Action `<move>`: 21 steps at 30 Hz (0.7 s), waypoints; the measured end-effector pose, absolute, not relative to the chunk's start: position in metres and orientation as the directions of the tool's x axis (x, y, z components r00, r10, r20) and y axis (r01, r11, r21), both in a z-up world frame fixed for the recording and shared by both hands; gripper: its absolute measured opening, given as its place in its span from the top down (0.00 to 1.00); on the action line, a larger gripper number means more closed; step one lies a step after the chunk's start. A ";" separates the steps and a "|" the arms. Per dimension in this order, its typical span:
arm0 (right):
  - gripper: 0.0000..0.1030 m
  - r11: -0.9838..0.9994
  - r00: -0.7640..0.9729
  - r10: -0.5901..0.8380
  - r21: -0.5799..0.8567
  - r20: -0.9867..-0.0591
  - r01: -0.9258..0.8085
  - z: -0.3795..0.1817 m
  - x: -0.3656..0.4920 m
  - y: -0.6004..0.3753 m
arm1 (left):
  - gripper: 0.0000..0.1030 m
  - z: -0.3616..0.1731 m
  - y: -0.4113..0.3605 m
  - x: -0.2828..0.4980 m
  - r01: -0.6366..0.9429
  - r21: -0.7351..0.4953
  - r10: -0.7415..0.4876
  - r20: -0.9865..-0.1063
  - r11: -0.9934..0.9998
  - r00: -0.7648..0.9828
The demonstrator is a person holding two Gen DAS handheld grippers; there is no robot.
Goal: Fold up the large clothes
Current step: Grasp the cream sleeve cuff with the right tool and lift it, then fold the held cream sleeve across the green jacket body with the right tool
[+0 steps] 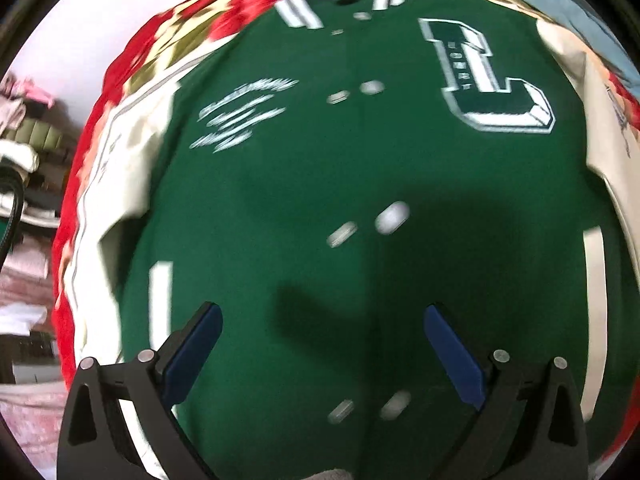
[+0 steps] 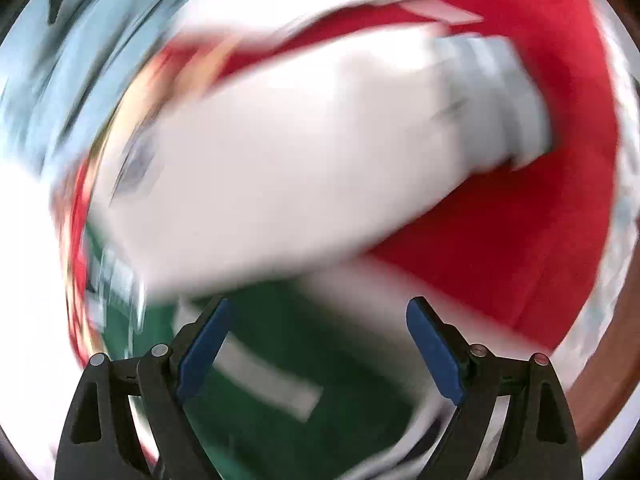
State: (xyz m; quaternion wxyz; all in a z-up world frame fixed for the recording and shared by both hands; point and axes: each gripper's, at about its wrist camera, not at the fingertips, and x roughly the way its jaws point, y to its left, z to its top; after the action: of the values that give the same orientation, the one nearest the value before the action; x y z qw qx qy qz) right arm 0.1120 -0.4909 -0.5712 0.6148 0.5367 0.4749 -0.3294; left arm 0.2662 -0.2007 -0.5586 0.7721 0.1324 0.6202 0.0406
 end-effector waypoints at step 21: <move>0.85 0.566 0.714 0.027 0.599 -0.700 0.566 -0.416 0.306 -0.477 | 0.00 -0.527 -0.123 0.395 -0.110 0.271 0.292 -0.902 0.956 0.318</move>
State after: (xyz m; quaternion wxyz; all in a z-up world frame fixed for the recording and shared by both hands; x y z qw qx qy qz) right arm 0.3059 -0.4767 -0.4158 0.8167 0.4356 0.3406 -0.1649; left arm 0.3946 -0.1232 -0.5271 0.8078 0.0799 0.5706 0.1245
